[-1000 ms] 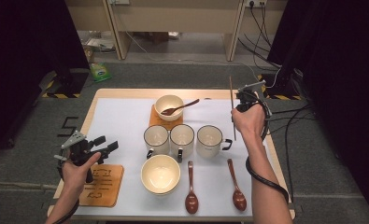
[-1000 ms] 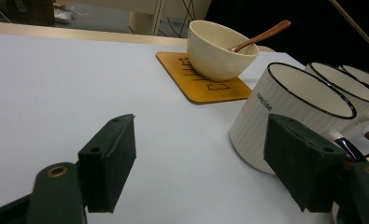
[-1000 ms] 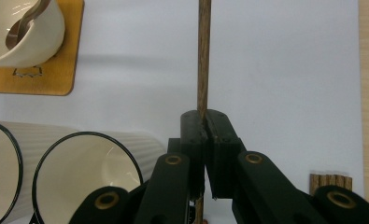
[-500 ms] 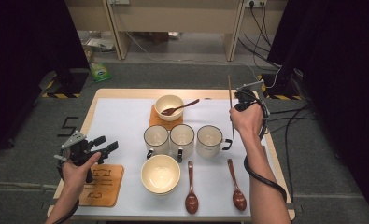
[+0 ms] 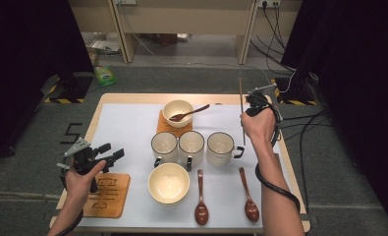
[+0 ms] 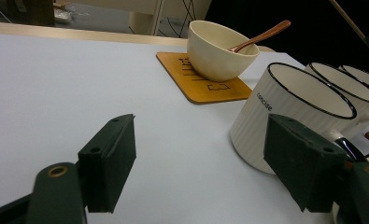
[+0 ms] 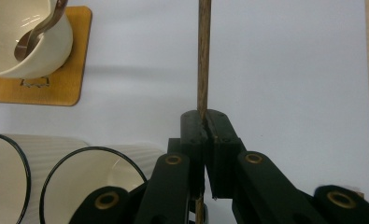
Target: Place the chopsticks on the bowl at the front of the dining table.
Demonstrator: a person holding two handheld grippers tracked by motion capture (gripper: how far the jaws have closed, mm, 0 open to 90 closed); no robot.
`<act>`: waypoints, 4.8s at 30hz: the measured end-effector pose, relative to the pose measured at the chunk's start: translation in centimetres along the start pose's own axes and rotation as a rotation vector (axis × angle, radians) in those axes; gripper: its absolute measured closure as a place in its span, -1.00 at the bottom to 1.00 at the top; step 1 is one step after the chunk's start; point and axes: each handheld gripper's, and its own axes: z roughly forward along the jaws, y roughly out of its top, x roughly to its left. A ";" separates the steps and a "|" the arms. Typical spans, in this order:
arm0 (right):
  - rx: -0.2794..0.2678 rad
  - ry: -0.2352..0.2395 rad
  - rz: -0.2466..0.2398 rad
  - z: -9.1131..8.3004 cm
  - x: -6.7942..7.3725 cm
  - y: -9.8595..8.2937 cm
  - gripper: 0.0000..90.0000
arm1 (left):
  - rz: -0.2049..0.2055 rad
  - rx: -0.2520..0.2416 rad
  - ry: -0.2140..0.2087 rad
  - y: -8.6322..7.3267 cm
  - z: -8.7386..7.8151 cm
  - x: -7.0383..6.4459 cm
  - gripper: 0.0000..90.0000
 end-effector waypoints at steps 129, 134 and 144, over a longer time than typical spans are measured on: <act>-0.115 0.038 -0.041 1.0 2.7 2.2 0.92 | 0.003 -0.005 -0.002 0.2 0.0 0.0 -0.45; -0.114 0.040 -0.043 1.1 2.9 2.3 0.92 | 0.002 -0.006 -0.002 0.2 0.0 0.0 -0.45; -0.115 0.044 -0.046 1.2 3.2 2.4 0.92 | 0.003 -0.006 -0.001 0.2 0.0 0.0 -0.45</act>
